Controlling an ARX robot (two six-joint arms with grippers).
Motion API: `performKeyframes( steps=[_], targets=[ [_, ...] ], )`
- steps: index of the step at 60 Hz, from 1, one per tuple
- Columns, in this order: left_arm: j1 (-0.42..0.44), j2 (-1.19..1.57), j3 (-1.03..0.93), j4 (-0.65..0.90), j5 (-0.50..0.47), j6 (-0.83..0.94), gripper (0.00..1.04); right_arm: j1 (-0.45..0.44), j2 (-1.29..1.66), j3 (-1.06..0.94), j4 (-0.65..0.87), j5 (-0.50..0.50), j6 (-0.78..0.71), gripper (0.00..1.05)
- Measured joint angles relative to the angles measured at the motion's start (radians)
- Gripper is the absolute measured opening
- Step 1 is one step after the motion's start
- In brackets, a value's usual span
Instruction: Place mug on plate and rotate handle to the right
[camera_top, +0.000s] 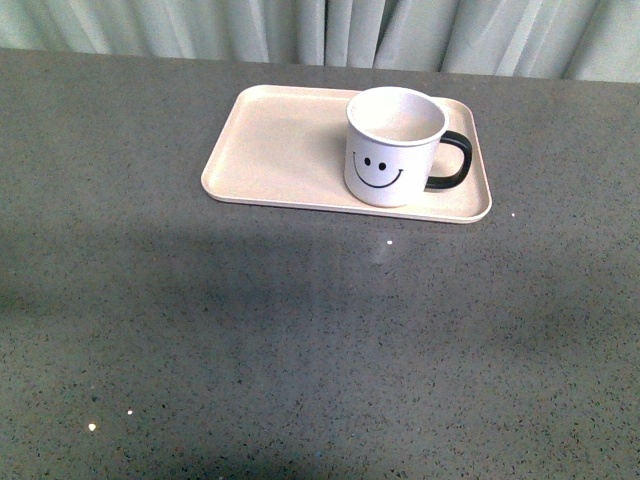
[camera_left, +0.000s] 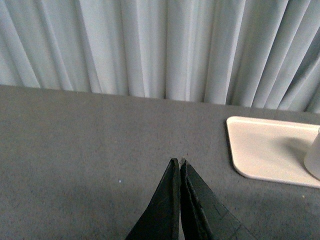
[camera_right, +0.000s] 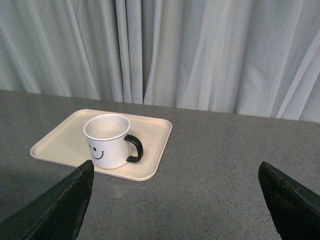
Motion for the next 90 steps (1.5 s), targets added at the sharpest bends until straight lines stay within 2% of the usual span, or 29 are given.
performKeyframes(
  steps=[4,16,26,30,36,40,46,47,51,54,56,62,69,78,90],
  targets=[
    [0.0,-0.071,0.0,-0.061,0.0,0.0,0.01,0.0,0.0,0.0,0.0,0.0,0.0,0.95],
    [0.001,-0.081,0.0,-0.07,0.0,0.0,0.02,0.0,0.0,0.0,0.0,0.0,0.0,0.96],
    [0.001,-0.082,0.0,-0.069,0.0,0.0,0.3,0.0,0.0,0.0,0.0,0.0,0.0,0.95],
    [0.001,-0.082,0.0,-0.069,0.0,0.0,0.46,0.0,0.0,0.0,0.0,0.0,0.0,0.96],
    [0.001,-0.082,0.0,-0.069,0.0,0.0,0.62,0.0,0.0,0.0,0.0,0.0,0.0,0.96],
    [0.001,-0.082,0.0,-0.069,0.0,0.0,0.78,0.0,0.0,0.0,0.0,0.0,0.0,0.95],
    [0.001,-0.082,0.0,-0.069,0.0,0.0,0.96,-0.001,0.003,0.001,-0.003,-0.006,-0.002,0.96],
    [0.001,-0.082,0.0,-0.069,0.0,0.0,0.97,-0.006,0.014,0.007,-0.02,-0.027,-0.011,0.96],
    [0.001,-0.082,0.0,-0.069,-0.001,0.003,0.95,-0.101,0.204,0.13,-0.277,-0.269,-0.112,0.95],
    [0.001,-0.082,0.0,-0.069,0.001,0.003,0.95,-0.172,0.411,0.223,-0.336,-0.394,-0.185,0.95],
    [0.001,-0.082,0.0,-0.069,0.0,0.003,0.95,-0.203,0.524,0.272,-0.306,-0.421,-0.212,0.95],
    [0.001,-0.082,0.0,-0.069,0.0,0.003,0.95,-0.242,0.825,0.439,-0.145,-0.418,-0.265,0.95],
    [0.001,-0.082,0.0,-0.069,0.0,0.003,0.95,-0.22,1.136,0.631,-0.03,-0.369,-0.272,0.96],
    [0.001,-0.082,0.0,-0.069,0.0,0.003,0.95,-0.127,1.47,0.855,-0.037,-0.321,-0.25,0.95],
    [0.001,-0.082,0.0,-0.069,0.0,0.003,0.95,0.016,1.808,1.144,-0.132,-0.256,-0.179,0.95]
  ],
)
